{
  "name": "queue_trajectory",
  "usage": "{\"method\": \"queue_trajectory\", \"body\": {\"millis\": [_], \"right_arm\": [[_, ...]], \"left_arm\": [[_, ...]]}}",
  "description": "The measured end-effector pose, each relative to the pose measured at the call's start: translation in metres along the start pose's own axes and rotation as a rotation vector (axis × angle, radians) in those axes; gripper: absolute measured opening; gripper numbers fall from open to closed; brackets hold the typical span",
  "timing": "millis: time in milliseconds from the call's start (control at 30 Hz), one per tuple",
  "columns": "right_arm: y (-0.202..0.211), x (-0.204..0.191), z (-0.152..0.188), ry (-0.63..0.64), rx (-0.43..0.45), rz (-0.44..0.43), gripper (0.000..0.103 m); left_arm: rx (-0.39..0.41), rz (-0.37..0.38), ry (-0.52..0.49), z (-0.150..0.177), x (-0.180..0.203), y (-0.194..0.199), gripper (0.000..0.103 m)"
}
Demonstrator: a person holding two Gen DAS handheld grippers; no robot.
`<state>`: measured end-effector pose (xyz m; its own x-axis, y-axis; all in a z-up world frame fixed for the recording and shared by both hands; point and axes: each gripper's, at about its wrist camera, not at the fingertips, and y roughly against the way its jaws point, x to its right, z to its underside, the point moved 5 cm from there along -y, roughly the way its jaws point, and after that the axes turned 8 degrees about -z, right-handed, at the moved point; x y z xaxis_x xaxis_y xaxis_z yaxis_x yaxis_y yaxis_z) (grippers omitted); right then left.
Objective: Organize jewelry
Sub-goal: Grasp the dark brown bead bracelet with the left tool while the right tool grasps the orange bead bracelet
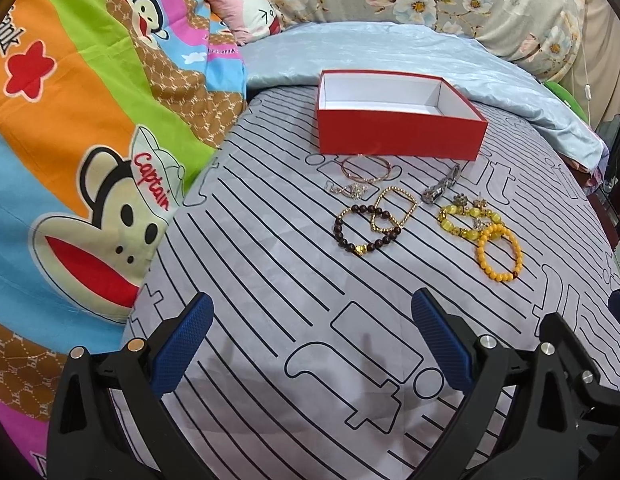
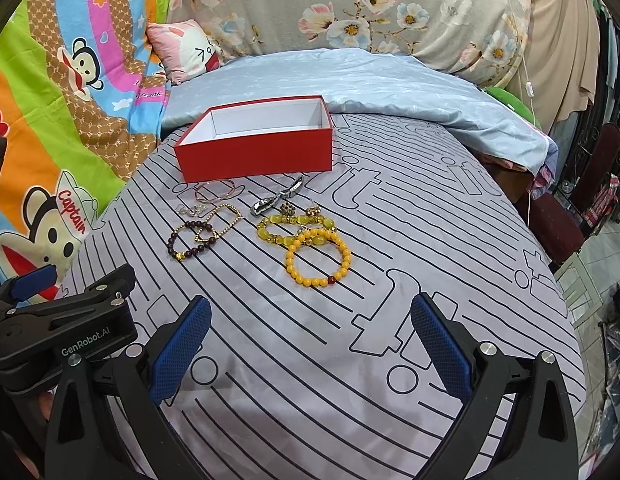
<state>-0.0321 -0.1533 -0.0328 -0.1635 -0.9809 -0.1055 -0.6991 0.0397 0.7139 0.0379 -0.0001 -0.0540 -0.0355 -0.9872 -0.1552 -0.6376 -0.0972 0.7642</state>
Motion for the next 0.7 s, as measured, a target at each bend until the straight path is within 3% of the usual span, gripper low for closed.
{"method": "queue_trajectory", "body": {"millis": [333,600,700], "right_arm": [[-0.028,0.022,0.0,-0.025,-0.041,0.018,0.097],[-0.057,0.039,-0.006,-0.048,-0.077,0.029,0.091],[-0.069,0.045,-0.009,-0.051,-0.087,0.029,0.087]], "left_arm": [[-0.057,0.006,0.041,-0.008,-0.012,-0.04,0.097],[-0.081,0.007,0.055,-0.03,0.001,-0.087,0.096],[-0.106,0.009,0.048,-0.034,0.009,-0.107,0.086]]}}
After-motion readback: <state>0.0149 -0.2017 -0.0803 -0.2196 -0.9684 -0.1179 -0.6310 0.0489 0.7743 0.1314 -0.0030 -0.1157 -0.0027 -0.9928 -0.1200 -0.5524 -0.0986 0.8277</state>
